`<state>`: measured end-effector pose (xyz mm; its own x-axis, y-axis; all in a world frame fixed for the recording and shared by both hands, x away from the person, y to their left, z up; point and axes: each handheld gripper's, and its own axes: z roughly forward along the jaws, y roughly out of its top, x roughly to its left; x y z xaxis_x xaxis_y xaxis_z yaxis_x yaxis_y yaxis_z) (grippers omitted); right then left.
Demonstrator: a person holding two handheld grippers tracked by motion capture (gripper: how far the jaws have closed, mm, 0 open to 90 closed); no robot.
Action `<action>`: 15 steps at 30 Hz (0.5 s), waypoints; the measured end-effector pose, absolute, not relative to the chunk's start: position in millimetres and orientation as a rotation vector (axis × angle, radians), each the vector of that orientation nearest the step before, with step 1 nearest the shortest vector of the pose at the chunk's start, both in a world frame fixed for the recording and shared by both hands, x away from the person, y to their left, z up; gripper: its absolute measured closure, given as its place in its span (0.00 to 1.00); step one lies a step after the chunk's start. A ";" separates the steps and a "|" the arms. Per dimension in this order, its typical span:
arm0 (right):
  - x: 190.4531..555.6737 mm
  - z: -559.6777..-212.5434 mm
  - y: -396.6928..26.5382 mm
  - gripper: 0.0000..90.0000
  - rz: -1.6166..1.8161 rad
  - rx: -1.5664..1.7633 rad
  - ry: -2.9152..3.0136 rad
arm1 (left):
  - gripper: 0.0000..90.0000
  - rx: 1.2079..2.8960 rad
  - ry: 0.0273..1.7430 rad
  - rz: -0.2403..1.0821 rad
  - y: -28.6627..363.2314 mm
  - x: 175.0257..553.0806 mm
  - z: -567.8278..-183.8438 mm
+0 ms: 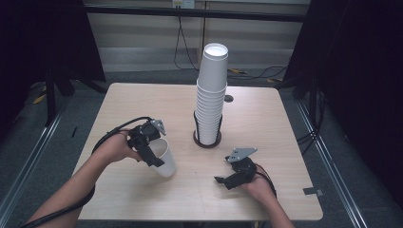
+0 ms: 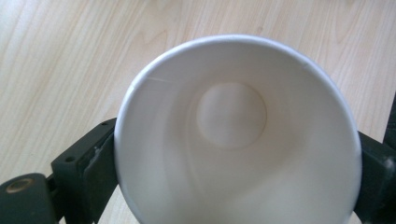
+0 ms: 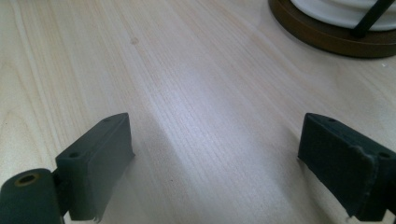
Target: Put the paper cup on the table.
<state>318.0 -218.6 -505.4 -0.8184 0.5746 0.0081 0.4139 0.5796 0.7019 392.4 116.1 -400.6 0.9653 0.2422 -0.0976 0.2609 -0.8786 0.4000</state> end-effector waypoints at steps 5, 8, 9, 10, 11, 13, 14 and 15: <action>318.0 -505.3 -218.7 0.11 1.066 0.824 2.590 | 0.07 2.689 0.346 -0.030 115.5 391.5 -404.7; 317.9 -505.3 -218.7 0.11 1.066 0.824 2.590 | 0.07 2.689 0.328 -0.015 113.1 390.3 -405.2; 318.0 -505.3 -218.7 0.11 1.066 0.824 2.590 | 0.07 2.690 0.308 -0.002 112.2 390.4 -405.8; 317.9 -505.3 -218.7 0.11 1.066 0.825 2.590 | 0.06 2.688 0.294 0.015 111.2 390.2 -406.4; 317.9 -505.3 -218.7 0.11 1.066 0.825 2.590 | 0.06 2.682 0.297 0.025 110.2 389.8 -407.4; 317.9 -505.3 -218.7 0.11 1.066 0.824 2.590 | 0.05 2.676 0.305 0.024 108.2 388.8 -410.5; 317.9 -505.3 -218.7 0.11 1.066 0.825 2.590 | 0.05 2.678 0.303 0.023 107.4 388.6 -411.9; 317.9 -505.3 -218.7 0.11 1.066 0.825 2.589 | 0.04 2.678 0.303 0.023 107.4 388.6 -411.9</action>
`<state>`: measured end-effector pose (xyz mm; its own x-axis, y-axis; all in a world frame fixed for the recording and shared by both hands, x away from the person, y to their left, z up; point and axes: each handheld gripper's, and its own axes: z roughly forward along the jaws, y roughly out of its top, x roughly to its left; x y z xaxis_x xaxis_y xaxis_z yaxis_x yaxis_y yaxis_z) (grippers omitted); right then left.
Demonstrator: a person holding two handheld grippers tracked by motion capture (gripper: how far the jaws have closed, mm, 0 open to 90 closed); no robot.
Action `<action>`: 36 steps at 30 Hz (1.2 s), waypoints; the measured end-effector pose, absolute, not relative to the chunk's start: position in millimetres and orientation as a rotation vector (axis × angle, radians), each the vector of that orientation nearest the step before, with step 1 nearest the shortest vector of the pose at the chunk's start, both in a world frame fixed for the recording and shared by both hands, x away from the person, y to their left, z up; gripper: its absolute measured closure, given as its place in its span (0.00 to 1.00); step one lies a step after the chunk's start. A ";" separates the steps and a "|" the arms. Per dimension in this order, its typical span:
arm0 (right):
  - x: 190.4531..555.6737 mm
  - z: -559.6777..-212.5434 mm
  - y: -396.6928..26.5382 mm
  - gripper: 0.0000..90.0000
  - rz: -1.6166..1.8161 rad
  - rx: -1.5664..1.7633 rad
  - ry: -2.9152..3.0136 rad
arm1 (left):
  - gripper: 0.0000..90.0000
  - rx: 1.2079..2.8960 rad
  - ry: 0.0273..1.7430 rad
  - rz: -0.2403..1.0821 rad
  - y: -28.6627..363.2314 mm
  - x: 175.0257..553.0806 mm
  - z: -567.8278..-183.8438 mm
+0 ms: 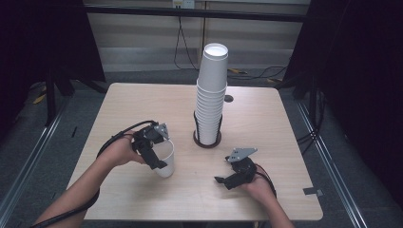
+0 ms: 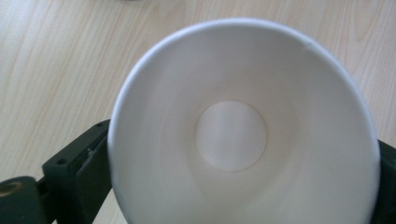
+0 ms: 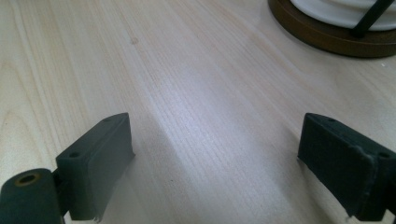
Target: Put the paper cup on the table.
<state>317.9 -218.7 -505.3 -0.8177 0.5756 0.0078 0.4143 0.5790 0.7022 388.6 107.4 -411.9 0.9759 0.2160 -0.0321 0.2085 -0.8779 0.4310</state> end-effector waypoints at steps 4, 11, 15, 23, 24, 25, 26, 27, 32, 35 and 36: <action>317.6 -505.3 -218.7 0.11 1.066 0.827 2.587 | 0.03 2.647 0.298 0.026 108.4 388.8 -415.1; 317.2 -505.3 -218.7 0.11 1.065 0.829 2.585 | 0.01 2.615 0.311 0.027 115.4 387.9 -419.2; 317.1 -505.3 -218.6 0.11 1.066 0.832 2.584 | 0.00 2.590 0.326 0.034 121.3 385.8 -422.5; 317.0 -505.3 -218.6 0.11 1.066 0.832 2.583 | 0.00 2.535 0.373 0.045 134.4 382.1 -428.5; 316.9 -505.3 -218.6 0.11 1.065 0.834 2.583 | 0.00 2.529 0.375 0.046 135.8 381.9 -429.3; 316.8 -505.3 -218.6 0.11 1.065 0.834 2.583 | 0.00 2.524 0.383 0.046 137.3 381.3 -430.0; 316.8 -505.3 -218.6 0.11 1.065 0.833 2.583 | 0.00 2.521 0.387 0.050 138.9 381.1 -430.6; 316.8 -505.3 -218.6 0.11 1.065 0.834 2.583 | 0.00 2.521 0.387 0.050 138.9 381.1 -430.6; 316.8 -505.3 -218.6 0.11 1.065 0.834 2.583 | 0.00 2.488 0.423 0.041 149.1 378.0 -434.3; 316.8 -505.3 -218.6 0.11 1.065 0.834 2.583 | 0.00 2.474 0.436 0.041 153.8 376.2 -435.8; 316.8 -505.3 -218.6 0.11 1.065 0.834 2.583 | 0.00 2.473 0.432 0.038 155.5 375.8 -436.3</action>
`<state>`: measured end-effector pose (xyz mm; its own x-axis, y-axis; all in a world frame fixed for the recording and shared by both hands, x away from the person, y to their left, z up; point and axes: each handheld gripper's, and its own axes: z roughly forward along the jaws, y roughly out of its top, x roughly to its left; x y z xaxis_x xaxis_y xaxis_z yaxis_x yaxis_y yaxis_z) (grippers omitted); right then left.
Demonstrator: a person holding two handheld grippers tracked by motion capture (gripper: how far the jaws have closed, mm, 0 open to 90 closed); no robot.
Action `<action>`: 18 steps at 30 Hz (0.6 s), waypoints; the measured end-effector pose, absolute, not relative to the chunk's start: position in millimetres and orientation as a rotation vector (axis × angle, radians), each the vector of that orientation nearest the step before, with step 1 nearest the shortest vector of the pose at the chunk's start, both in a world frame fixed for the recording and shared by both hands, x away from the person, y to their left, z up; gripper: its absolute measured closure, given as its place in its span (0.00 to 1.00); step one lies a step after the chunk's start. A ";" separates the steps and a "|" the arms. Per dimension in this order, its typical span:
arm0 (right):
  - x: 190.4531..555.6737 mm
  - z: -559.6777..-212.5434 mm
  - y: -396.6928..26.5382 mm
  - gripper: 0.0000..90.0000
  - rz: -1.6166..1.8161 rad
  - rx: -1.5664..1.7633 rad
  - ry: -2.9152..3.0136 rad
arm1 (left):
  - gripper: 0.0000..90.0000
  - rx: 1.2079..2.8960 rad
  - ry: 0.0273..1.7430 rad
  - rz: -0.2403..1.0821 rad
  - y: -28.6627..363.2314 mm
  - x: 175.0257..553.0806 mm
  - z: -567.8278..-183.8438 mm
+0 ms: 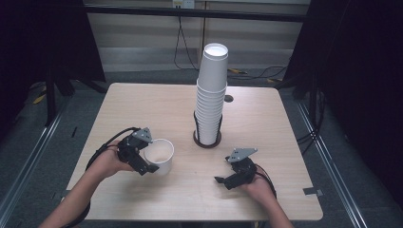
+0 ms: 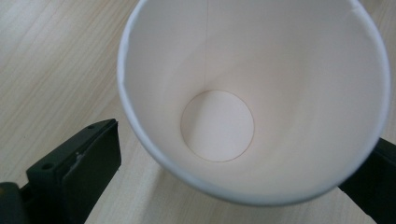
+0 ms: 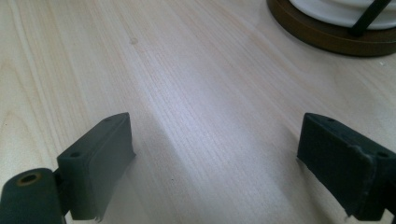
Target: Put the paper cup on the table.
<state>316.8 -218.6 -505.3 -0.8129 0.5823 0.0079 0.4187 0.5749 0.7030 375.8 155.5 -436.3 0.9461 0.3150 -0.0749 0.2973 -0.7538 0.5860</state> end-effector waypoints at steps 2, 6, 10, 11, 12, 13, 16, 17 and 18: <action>316.8 -505.3 -218.6 0.11 1.065 0.834 2.583 | 0.00 2.460 0.440 0.042 158.4 374.3 -438.1; 316.8 -505.3 -218.6 0.11 1.065 0.835 2.583 | 0.00 2.455 0.451 0.040 163.0 372.5 -441.4; 316.8 -505.3 -218.6 0.11 1.065 0.834 2.583 | 0.00 2.422 0.467 0.034 169.8 369.2 -446.7; 316.8 -505.3 -218.6 0.11 1.065 0.834 2.583 | 0.00 2.423 0.467 0.038 171.1 368.6 -447.7; 316.8 -505.3 -218.6 0.11 1.065 0.834 2.583 | 0.00 2.423 0.467 0.038 171.1 368.6 -447.7; 316.8 -505.3 -218.6 0.11 1.065 0.834 2.583 | 0.00 2.420 0.466 0.035 173.2 366.9 -450.2; 316.8 -505.3 -218.6 0.11 1.065 0.835 2.583 | 0.00 2.410 0.471 0.037 177.3 364.6 -453.5; 316.8 -505.3 -218.6 0.11 1.065 0.835 2.583 | 0.00 2.410 0.471 0.037 177.3 364.6 -453.5; 316.8 -505.3 -218.6 0.11 1.065 0.834 2.583 | 0.00 2.398 0.479 0.033 178.9 363.7 -454.6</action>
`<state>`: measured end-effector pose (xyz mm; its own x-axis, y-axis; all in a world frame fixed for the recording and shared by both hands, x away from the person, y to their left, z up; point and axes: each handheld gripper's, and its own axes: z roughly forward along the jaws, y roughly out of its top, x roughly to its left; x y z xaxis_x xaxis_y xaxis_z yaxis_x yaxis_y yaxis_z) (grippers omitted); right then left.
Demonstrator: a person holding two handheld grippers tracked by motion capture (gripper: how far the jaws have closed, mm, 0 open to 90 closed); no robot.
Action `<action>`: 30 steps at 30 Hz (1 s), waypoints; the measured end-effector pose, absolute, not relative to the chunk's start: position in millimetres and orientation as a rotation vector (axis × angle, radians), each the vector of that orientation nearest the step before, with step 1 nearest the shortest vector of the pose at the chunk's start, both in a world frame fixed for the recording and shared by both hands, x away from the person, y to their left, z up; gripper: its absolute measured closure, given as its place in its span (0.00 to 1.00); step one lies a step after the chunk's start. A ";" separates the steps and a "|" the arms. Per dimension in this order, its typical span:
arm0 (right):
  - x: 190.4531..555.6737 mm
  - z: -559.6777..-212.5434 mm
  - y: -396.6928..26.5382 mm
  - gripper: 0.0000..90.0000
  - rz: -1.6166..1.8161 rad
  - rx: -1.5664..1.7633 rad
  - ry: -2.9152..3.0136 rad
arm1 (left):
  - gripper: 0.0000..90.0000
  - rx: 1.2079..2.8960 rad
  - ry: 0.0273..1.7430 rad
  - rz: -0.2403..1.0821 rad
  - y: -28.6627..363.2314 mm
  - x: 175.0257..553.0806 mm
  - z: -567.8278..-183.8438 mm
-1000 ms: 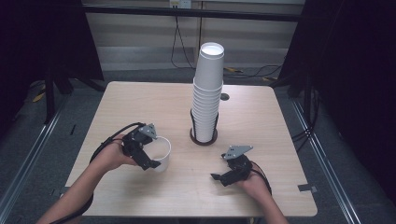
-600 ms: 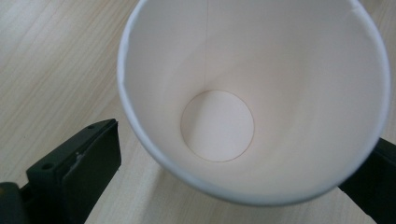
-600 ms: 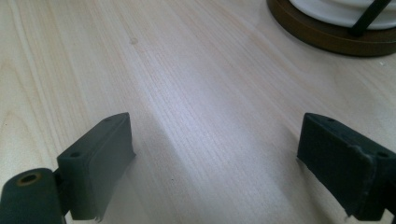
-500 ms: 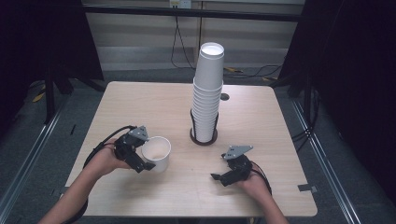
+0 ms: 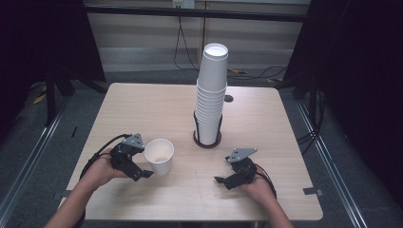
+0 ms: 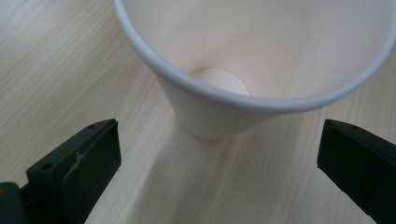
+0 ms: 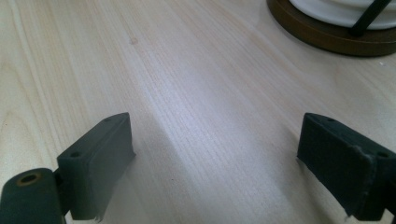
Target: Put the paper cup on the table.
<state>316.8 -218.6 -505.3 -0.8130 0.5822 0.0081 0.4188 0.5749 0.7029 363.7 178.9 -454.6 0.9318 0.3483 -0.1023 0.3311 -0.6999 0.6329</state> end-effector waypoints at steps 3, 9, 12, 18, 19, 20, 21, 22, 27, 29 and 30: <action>316.8 -505.3 -218.6 0.11 1.065 0.834 2.582 | 0.00 2.391 0.494 0.042 183.1 361.0 -457.9; 316.8 -505.3 -218.6 0.11 1.065 0.834 2.583 | 0.00 2.377 0.523 0.047 191.8 355.7 -467.8; 316.8 -505.3 -218.6 0.11 1.065 0.834 2.583 | 0.00 2.368 0.538 0.052 194.6 353.1 -473.5; 316.8 -505.3 -218.6 0.11 1.066 0.834 2.583 | 0.00 2.348 0.577 0.052 202.4 351.4 -483.9; 316.8 -505.3 -218.6 0.11 1.065 0.834 2.583 | 0.00 2.350 0.577 0.062 204.1 351.6 -485.1; 316.8 -505.3 -218.6 0.11 1.065 0.834 2.583 | 0.00 2.351 0.585 0.069 205.5 351.5 -486.4; 316.8 -505.3 -218.6 0.11 1.065 0.834 2.583 | 0.00 2.346 0.599 0.071 206.1 350.6 -487.8; 316.8 -505.3 -218.6 0.11 1.066 0.834 2.583 | 0.00 2.360 0.598 0.085 206.8 350.0 -488.7; 316.8 -505.3 -218.6 0.11 1.065 0.834 2.583 | 0.00 2.367 0.594 0.128 208.5 347.8 -496.0; 316.8 -505.3 -218.6 0.11 1.065 0.834 2.583 | 0.00 2.362 0.608 0.121 209.3 347.6 -499.2; 316.7 -505.3 -218.5 0.11 1.065 0.835 2.582 | 0.00 2.362 0.608 0.121 209.3 347.6 -499.2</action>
